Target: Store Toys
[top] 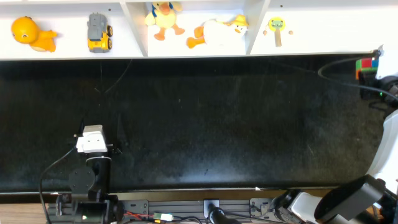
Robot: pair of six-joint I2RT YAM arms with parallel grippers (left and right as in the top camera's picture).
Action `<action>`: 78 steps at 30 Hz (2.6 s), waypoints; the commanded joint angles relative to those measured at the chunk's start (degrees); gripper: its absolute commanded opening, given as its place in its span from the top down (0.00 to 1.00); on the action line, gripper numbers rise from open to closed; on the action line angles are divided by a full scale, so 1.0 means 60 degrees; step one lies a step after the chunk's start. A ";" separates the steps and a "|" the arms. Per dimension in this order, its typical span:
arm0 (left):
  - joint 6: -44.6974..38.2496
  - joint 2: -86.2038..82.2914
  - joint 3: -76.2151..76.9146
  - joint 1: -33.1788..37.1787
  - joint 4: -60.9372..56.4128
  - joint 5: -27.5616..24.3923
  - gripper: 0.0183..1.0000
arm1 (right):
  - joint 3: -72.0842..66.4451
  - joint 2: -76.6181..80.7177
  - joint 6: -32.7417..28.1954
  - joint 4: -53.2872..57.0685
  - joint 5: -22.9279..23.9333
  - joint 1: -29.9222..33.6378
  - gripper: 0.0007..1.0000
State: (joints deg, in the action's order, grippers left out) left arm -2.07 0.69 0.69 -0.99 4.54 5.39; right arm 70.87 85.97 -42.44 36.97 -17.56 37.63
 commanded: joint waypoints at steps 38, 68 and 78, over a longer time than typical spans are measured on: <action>-0.0149 -0.0087 -0.0036 0.0066 -0.0011 -0.0025 0.00 | 0.3654 0.3956 0.1308 -0.0670 0.0670 -0.2014 0.49; -0.0149 -0.0087 -0.0036 0.0066 -0.0011 -0.0025 0.00 | 0.2466 0.2590 0.1803 -0.0714 0.0506 -0.2269 0.00; -0.0153 -0.0087 -0.0036 0.0066 -0.0011 -0.0025 0.00 | -0.0521 0.0219 0.2113 -0.1140 0.0933 -0.2266 0.00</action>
State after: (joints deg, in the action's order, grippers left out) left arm -2.04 0.69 0.69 -0.99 4.56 5.39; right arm 73.45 93.10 -30.74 31.00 -12.64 24.12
